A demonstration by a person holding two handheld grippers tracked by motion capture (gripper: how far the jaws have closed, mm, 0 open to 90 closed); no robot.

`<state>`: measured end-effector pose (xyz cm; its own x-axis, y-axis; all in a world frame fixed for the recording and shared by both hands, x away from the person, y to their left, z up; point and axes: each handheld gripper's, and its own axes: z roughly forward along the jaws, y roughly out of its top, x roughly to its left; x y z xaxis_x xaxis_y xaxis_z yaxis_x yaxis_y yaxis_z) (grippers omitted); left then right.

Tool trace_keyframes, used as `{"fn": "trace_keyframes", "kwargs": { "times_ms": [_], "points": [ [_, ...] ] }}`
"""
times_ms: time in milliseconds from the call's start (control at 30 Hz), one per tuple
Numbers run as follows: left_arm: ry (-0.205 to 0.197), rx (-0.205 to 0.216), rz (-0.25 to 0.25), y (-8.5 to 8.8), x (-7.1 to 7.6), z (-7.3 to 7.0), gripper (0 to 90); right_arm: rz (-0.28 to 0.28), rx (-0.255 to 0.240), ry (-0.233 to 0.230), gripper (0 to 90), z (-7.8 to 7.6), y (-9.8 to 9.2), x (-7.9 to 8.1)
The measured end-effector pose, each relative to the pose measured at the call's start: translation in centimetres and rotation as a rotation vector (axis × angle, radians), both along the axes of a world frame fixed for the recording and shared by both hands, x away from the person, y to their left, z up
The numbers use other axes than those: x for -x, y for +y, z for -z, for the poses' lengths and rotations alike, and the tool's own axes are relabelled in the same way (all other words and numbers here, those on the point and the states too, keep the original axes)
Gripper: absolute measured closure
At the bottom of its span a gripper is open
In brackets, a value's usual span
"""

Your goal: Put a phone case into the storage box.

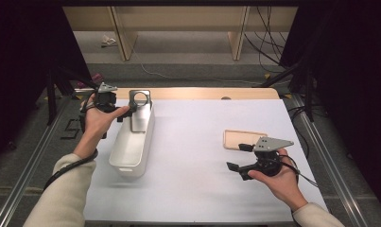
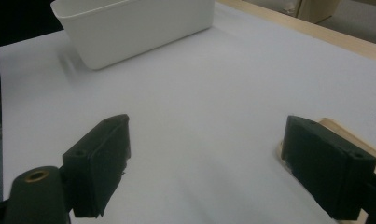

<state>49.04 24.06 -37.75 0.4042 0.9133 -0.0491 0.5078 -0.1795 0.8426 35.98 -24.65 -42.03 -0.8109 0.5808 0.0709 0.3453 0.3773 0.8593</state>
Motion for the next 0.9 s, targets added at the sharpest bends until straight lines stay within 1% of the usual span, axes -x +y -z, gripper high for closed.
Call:
{"fn": "trace_keyframes", "kwargs": {
  "times_ms": [67,167,200,300,467,567,667,700,733,767,867,900],
  "points": [
    [-0.018,0.021,-0.002,-0.1,1.2,-0.1,4.1,0.003,0.002,-0.001,16.5,0.0,0.0,0.0],
    [-0.032,0.067,0.001,-0.5,2.9,-0.2,2.9,0.008,-0.002,-0.001,16.5,0.0,-0.1,-0.1],
    [-0.04,0.072,0.008,-0.8,3.4,-0.2,2.7,0.012,-0.001,0.0,16.5,0.0,-0.2,-0.1],
    [-0.047,0.071,0.042,-1.6,4.8,0.1,2.1,0.015,-0.002,-0.002,16.5,-0.1,-0.3,-0.1],
    [-0.051,0.054,0.102,-3.3,7.1,1.1,0.9,0.018,-0.002,-0.001,16.5,0.0,-0.4,-0.2],
    [-0.049,0.063,0.129,-4.3,8.5,1.4,0.8,0.021,-0.003,0.0,16.4,0.0,-0.4,-0.3],
    [-0.071,0.075,0.137,-4.8,9.6,1.6,0.9,0.026,0.002,-0.001,16.4,-0.1,-0.6,-0.3],
    [-0.074,0.073,0.145,-5.0,10.0,1.8,1.1,0.027,0.0,-0.001,16.4,-0.1,-0.6,-0.3],
    [-0.077,0.08,0.148,-5.1,10.4,1.9,1.2,0.028,-0.005,0.002,16.4,-0.1,-0.6,-0.4],
    [-0.084,0.087,0.155,-5.2,10.7,2.1,1.2,0.029,-0.005,0.0,16.4,-0.1,-0.7,-0.4],
    [-0.103,0.087,0.162,-5.3,11.7,2.5,1.9,0.032,-0.007,0.002,16.4,-0.1,-0.8,-0.5],
    [-0.107,0.093,0.165,-5.3,12.1,2.7,2.4,0.034,-0.007,0.004,16.4,-0.1,-0.8,-0.5]
  ]
}}
